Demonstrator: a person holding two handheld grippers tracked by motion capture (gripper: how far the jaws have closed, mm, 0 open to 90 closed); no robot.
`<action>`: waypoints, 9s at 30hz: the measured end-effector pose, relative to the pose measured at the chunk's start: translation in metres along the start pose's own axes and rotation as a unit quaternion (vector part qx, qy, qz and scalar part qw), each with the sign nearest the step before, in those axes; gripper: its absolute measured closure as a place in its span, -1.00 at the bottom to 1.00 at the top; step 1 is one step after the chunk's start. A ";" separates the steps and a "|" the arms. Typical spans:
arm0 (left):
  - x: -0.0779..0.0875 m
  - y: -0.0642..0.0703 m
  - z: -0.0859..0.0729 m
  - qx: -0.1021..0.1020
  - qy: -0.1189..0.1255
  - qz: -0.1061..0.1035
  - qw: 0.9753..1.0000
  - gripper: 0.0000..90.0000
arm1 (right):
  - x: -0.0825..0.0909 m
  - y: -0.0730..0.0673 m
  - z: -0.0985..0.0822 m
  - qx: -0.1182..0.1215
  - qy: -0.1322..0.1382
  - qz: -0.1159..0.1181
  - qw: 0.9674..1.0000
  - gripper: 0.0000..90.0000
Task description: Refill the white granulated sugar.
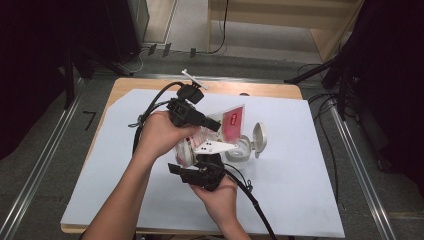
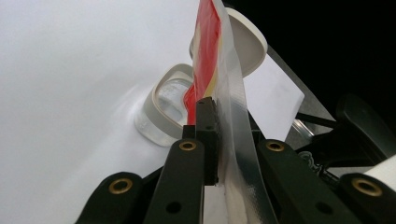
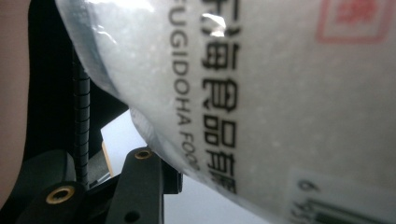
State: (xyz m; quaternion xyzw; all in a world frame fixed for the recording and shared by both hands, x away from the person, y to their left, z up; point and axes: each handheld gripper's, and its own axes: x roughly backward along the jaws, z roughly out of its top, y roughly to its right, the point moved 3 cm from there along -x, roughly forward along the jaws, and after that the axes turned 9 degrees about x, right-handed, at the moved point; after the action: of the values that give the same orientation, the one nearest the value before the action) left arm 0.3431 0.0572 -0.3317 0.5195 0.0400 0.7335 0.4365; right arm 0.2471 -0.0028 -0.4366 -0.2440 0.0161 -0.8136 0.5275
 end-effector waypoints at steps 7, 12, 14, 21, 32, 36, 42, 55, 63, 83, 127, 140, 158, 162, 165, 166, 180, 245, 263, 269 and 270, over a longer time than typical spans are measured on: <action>-0.002 0.002 0.001 -0.006 0.004 -0.009 1.000 0.85 | 0.003 0.001 0.001 -0.014 0.009 -0.001 1.000 0.37; -0.001 0.004 -0.002 -0.021 0.014 -0.003 1.000 0.87 | 0.004 -0.001 -0.001 -0.014 0.008 -0.003 1.000 0.37; -0.001 0.004 -0.004 -0.029 0.015 0.001 0.999 0.88 | 0.003 -0.002 -0.001 -0.012 0.006 -0.004 1.000 0.37; 0.002 0.003 -0.007 -0.034 0.013 0.008 0.999 0.90 | 0.003 -0.005 -0.002 -0.005 0.002 -0.003 1.000 0.37; 0.001 0.003 -0.006 -0.017 0.018 0.004 1.000 0.89 | 0.004 -0.006 -0.002 0.001 -0.001 -0.005 1.000 0.37; 0.000 0.004 -0.005 -0.016 0.020 0.005 1.000 0.89 | 0.005 -0.006 -0.002 0.005 -0.001 -0.007 1.000 0.37; -0.001 0.004 -0.006 -0.021 0.017 0.003 1.000 0.89 | 0.006 -0.007 -0.002 0.003 -0.004 -0.010 1.000 0.38; -0.001 0.005 -0.005 -0.021 0.019 0.007 1.000 0.88 | 0.007 -0.010 0.000 -0.004 0.003 0.003 1.000 0.37; 0.003 0.005 -0.006 -0.025 0.023 0.018 0.999 0.87 | 0.003 -0.008 0.001 -0.003 0.007 0.014 1.000 0.37; 0.003 0.005 -0.006 -0.022 0.020 0.023 0.999 0.86 | 0.001 -0.009 0.000 0.015 -0.002 0.016 1.000 0.39; 0.002 0.001 -0.005 -0.017 0.021 0.015 1.000 0.86 | 0.004 -0.014 0.000 0.011 0.009 -0.003 1.000 0.41; 0.003 0.001 -0.004 -0.018 0.036 0.015 0.999 0.88 | 0.005 -0.011 0.001 0.012 0.010 -0.010 1.000 0.40; 0.005 0.006 -0.002 -0.025 0.054 0.023 0.998 0.89 | 0.007 -0.009 0.003 0.036 0.005 -0.021 0.999 0.41; 0.004 0.007 -0.002 -0.031 0.052 0.027 0.998 0.89 | 0.008 -0.008 0.004 0.037 0.004 -0.025 0.999 0.41; 0.002 0.006 -0.001 -0.028 0.047 0.025 0.998 0.89 | 0.007 -0.007 0.003 0.033 0.005 -0.023 0.999 0.41; 0.002 0.005 -0.001 -0.028 0.050 0.021 0.998 0.89 | 0.007 -0.007 0.003 0.032 0.005 -0.023 0.999 0.41; 0.001 0.008 -0.002 -0.026 0.046 0.017 0.998 0.89 | 0.009 -0.009 0.002 0.033 0.005 -0.029 0.999 0.42; 0.001 0.016 -0.004 -0.030 0.058 0.014 0.998 0.87 | 0.007 -0.015 0.002 0.027 0.016 -0.034 0.999 0.41; 0.001 0.017 -0.004 -0.035 0.061 0.018 0.997 0.87 | 0.006 -0.015 0.003 0.022 0.019 -0.036 0.999 0.42; 0.002 0.015 -0.004 -0.033 0.059 0.016 0.998 0.87 | 0.006 -0.015 0.003 0.028 0.013 -0.039 0.999 0.42; 0.002 0.015 -0.004 -0.032 0.059 0.017 0.998 0.87 | 0.006 -0.015 0.003 0.028 0.013 -0.039 0.999 0.42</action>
State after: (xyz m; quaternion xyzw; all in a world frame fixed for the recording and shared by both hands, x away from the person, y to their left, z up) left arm 0.3306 0.0506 -0.3247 0.4615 0.0330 0.7712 0.4373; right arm 0.2334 -0.0001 -0.4277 -0.2191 -0.0093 -0.8368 0.5017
